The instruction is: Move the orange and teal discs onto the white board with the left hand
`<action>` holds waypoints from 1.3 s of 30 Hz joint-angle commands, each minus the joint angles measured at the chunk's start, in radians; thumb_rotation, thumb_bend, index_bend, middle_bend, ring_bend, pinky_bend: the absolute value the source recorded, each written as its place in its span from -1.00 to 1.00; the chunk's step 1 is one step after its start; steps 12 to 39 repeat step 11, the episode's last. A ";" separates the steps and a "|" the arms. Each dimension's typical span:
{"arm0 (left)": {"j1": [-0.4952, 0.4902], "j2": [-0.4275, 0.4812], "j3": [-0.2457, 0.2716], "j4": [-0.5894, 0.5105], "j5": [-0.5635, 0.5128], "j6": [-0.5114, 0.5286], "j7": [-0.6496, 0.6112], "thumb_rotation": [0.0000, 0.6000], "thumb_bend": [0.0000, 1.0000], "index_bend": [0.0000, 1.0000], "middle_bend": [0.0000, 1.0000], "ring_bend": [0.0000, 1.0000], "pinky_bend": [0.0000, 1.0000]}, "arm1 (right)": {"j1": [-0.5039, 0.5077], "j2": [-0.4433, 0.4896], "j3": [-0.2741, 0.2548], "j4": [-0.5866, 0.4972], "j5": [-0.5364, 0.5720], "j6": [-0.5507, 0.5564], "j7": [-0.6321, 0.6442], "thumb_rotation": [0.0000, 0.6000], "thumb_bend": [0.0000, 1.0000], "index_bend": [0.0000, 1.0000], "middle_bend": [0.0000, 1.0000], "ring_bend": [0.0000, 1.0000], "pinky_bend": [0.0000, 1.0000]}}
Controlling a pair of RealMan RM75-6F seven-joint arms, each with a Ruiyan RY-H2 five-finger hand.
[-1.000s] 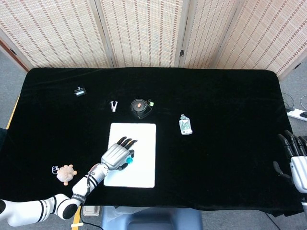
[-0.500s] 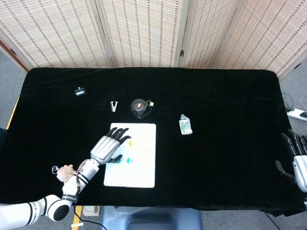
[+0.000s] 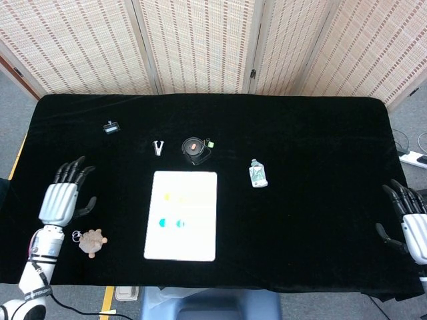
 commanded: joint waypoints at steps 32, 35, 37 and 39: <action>0.195 0.038 0.117 0.003 0.156 0.214 -0.008 1.00 -0.16 -0.61 -0.94 -1.00 -1.00 | -0.011 -0.024 -0.022 -0.001 -0.022 0.023 0.041 1.00 -0.15 -1.00 -1.00 -1.00 -1.00; 0.195 0.038 0.117 0.003 0.156 0.214 -0.008 1.00 -0.16 -0.61 -0.94 -1.00 -1.00 | -0.011 -0.024 -0.022 -0.001 -0.022 0.023 0.041 1.00 -0.15 -1.00 -1.00 -1.00 -1.00; 0.195 0.038 0.117 0.003 0.156 0.214 -0.008 1.00 -0.16 -0.61 -0.94 -1.00 -1.00 | -0.011 -0.024 -0.022 -0.001 -0.022 0.023 0.041 1.00 -0.15 -1.00 -1.00 -1.00 -1.00; 0.195 0.038 0.117 0.003 0.156 0.214 -0.008 1.00 -0.16 -0.61 -0.94 -1.00 -1.00 | -0.011 -0.024 -0.022 -0.001 -0.022 0.023 0.041 1.00 -0.15 -1.00 -1.00 -1.00 -1.00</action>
